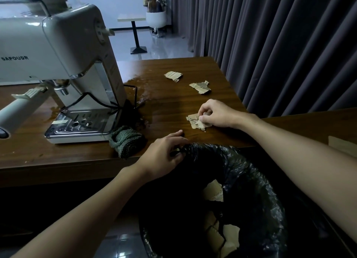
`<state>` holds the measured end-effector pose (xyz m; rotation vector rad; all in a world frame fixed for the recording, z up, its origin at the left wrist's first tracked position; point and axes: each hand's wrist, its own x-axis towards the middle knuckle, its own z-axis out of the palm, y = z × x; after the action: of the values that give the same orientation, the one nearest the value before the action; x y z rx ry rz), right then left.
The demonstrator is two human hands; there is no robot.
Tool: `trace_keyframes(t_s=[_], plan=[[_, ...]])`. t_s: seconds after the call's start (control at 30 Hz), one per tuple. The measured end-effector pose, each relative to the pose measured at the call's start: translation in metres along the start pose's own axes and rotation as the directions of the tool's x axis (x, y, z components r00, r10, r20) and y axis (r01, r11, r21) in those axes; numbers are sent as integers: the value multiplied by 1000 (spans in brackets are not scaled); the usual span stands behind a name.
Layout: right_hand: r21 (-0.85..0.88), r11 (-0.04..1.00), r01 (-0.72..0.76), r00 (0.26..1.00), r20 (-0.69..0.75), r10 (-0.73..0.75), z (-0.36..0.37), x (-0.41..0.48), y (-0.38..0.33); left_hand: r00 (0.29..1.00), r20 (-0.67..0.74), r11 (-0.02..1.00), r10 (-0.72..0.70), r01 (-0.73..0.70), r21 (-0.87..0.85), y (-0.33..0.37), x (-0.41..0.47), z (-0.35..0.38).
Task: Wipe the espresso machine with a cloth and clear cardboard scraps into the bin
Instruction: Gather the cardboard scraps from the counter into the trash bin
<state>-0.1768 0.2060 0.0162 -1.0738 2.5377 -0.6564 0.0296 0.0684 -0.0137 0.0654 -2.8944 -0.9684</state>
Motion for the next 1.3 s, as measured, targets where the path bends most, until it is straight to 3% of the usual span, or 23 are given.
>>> trace_keyframes(t_s=[0.3, 0.5, 0.7, 0.77, 0.87, 0.93, 1.03, 1.3], plan=[[321, 939, -126, 991, 75, 107, -18, -29, -1, 1000, 19, 1000, -17, 17, 14, 4, 0, -2], [582, 791, -188, 945, 327, -16, -41, -56, 1, 999, 30, 1000, -12, 12, 25, 2, 0, -2], [447, 894, -44, 807, 543, -232, -40, -62, -12, 1000, -3, 1000, 18, -18, 14, 5, -1, -1], [428, 904, -8, 824, 514, -236, -37, -57, -14, 1000, -9, 999, 15, -15, 28, 5, -1, 0], [475, 880, -25, 931, 331, -152, -30, -42, -13, 1000, 5, 1000, -6, 5, 31, 5, -1, 0], [366, 930, -10, 988, 148, -47, -22, -28, -8, 1000, 4, 1000, -12, 12, 21, 5, -1, 0], [184, 982, -39, 996, -71, 52, -11, -4, 1, 1000, 6, 1000, -18, 18, 5, 6, -1, 0], [-133, 981, -141, 986, -108, 127, -1, 59, 21, 1000, 12, 999, -19, 19, -33, 7, -2, 0]])
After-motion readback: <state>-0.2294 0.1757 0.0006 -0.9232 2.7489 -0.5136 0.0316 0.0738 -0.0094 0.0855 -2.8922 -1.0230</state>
